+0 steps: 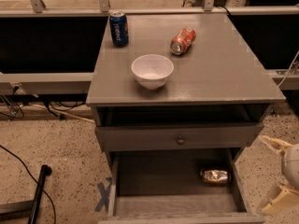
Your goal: Pick orange can from middle drawer and place on counter
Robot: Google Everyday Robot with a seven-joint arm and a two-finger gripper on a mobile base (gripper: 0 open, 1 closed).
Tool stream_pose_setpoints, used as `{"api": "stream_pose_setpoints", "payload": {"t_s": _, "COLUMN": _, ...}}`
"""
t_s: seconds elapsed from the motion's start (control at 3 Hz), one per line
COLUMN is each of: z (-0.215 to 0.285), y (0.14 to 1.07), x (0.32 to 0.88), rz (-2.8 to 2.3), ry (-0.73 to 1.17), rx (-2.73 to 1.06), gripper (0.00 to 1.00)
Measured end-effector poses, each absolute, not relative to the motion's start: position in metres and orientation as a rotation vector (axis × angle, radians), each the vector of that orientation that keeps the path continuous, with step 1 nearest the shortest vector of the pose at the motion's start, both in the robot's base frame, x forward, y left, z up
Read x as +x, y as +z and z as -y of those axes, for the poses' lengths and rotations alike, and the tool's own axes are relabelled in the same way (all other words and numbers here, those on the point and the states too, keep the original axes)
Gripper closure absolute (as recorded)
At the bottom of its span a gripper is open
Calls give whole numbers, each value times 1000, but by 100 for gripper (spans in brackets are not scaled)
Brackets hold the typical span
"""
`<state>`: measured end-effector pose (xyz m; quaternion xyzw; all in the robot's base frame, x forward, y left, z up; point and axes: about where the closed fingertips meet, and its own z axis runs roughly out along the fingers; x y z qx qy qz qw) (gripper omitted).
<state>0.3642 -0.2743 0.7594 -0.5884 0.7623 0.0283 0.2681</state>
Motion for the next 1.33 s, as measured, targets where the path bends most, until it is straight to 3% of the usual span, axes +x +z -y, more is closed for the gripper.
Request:
{"api": "stream_pose_setpoints", "payload": {"t_s": 0.33, "z": 274, "y": 760, "x": 364, "rz": -2056, "ry": 79, "rx": -1590, "gripper": 0}}
{"api": "stream_pose_setpoints", "payload": {"t_s": 0.67, "z": 282, "y": 712, "x": 375, "rz": -2081, "ry": 19, "rx": -1698, "gripper": 0}}
{"api": "stream_pose_setpoints", "payload": {"t_s": 1.33, "z": 298, "y": 606, "x": 384, "rz": -2031, "ry": 76, "rx": -1755, "gripper": 0}}
